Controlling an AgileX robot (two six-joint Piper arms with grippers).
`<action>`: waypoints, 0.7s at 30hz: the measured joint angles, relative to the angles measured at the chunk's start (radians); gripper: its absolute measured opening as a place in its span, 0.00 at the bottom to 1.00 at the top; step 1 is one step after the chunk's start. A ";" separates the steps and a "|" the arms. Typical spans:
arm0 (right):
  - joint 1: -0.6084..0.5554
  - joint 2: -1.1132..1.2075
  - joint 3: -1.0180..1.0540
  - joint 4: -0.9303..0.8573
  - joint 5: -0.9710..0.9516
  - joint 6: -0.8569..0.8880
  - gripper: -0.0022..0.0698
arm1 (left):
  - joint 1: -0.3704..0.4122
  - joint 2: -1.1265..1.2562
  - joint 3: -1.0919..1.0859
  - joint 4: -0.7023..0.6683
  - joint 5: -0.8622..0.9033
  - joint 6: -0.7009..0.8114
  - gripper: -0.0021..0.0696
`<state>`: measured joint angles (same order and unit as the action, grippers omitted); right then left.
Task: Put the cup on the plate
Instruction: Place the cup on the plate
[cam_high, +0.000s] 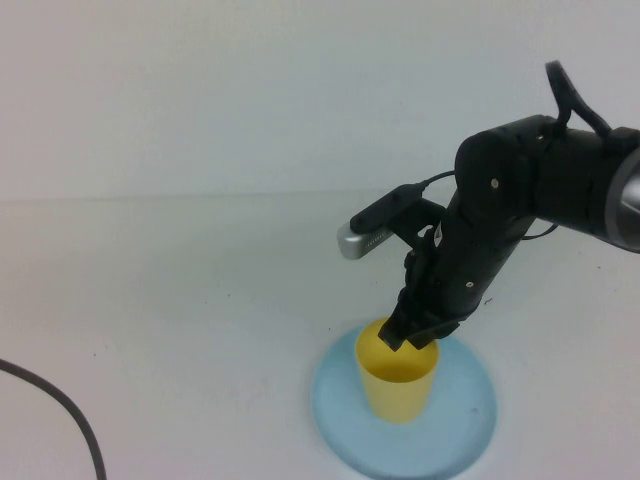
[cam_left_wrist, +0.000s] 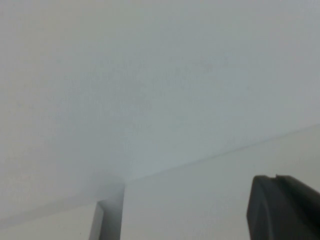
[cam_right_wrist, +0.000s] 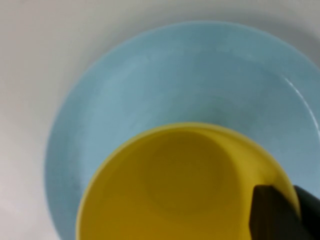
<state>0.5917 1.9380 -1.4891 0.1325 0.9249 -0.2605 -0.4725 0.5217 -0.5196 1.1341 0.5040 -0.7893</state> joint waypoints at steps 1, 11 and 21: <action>0.000 0.007 0.000 -0.013 -0.003 0.009 0.07 | 0.000 0.000 0.004 0.009 -0.002 0.000 0.03; 0.000 0.017 0.000 -0.042 -0.005 0.031 0.07 | 0.000 0.000 0.006 0.016 -0.008 -0.011 0.03; 0.000 0.022 0.000 -0.042 0.003 0.029 0.16 | 0.000 0.000 0.006 0.020 -0.022 -0.011 0.03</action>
<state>0.5917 1.9595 -1.4891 0.0903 0.9277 -0.2314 -0.4725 0.5217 -0.5136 1.1541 0.4822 -0.7999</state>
